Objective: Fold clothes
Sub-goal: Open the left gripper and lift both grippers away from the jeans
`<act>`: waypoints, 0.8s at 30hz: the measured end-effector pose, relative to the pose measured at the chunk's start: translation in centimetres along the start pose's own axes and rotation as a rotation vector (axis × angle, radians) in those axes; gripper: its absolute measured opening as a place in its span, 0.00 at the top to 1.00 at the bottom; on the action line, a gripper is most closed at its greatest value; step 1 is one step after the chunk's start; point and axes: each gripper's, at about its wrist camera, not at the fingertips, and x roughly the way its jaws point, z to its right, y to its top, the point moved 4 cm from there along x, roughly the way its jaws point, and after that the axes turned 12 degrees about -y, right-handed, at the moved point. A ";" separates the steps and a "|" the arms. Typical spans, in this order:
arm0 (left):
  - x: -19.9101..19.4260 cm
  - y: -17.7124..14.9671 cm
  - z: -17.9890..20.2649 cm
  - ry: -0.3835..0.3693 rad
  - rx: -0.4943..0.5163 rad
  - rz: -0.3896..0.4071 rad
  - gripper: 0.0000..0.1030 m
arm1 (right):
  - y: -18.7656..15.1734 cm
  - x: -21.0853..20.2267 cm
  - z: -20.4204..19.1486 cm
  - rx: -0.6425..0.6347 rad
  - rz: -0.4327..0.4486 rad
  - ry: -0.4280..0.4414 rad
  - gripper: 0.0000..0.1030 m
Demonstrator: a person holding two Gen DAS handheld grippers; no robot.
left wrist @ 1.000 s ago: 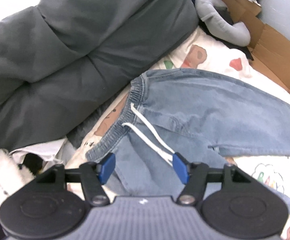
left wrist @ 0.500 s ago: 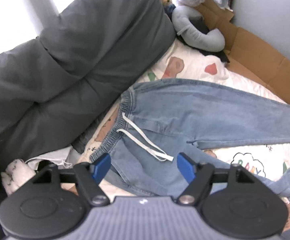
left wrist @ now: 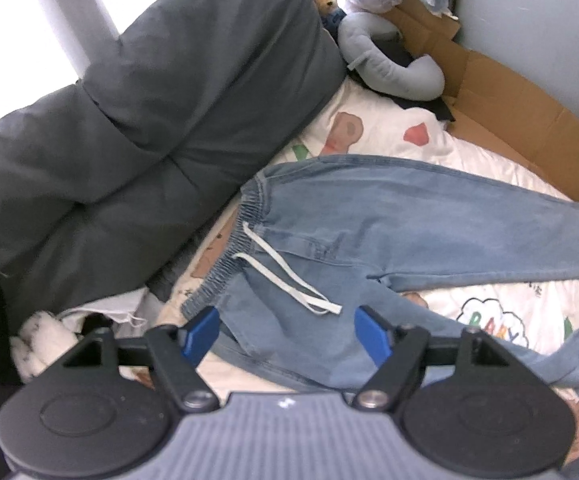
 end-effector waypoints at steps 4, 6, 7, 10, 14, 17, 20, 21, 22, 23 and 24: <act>2.1 -1.1 -0.2 -0.009 -0.009 -0.026 0.25 | -1.7 1.3 0.2 -0.010 0.007 -0.021 0.29; 3.5 -2.0 -0.4 -0.020 -0.018 -0.049 0.25 | -2.5 1.9 0.2 -0.003 0.003 -0.024 0.29; 4.2 -2.5 -0.5 -0.024 -0.022 -0.062 0.25 | -2.9 2.2 0.2 -0.003 0.003 -0.026 0.29; 6.3 -4.0 -0.9 -0.028 -0.028 -0.101 0.25 | -4.1 3.2 0.2 0.021 -0.012 -0.028 0.29; 8.8 -5.3 -1.9 -0.025 -0.065 -0.135 0.26 | -6.1 5.0 0.4 0.057 -0.054 -0.041 0.29; 10.4 -6.3 -2.5 -0.030 -0.089 -0.156 0.26 | -7.5 6.2 0.5 0.067 -0.089 -0.051 0.29; 11.9 -7.0 -2.8 -0.027 -0.091 -0.167 0.26 | -8.9 7.3 0.7 0.072 -0.121 -0.072 0.29; 12.4 -7.3 -2.9 -0.026 -0.099 -0.173 0.26 | -9.4 7.6 0.7 0.071 -0.130 -0.076 0.29; 12.9 -7.6 -3.0 -0.026 -0.106 -0.178 0.26 | -9.9 8.0 0.7 0.071 -0.138 -0.080 0.29; 13.3 -7.9 -3.1 -0.026 -0.112 -0.184 0.26 | -10.3 8.3 0.7 0.071 -0.145 -0.084 0.29; 13.8 -8.1 -3.2 -0.024 -0.115 -0.192 0.26 | -10.6 8.6 0.7 0.072 -0.151 -0.089 0.29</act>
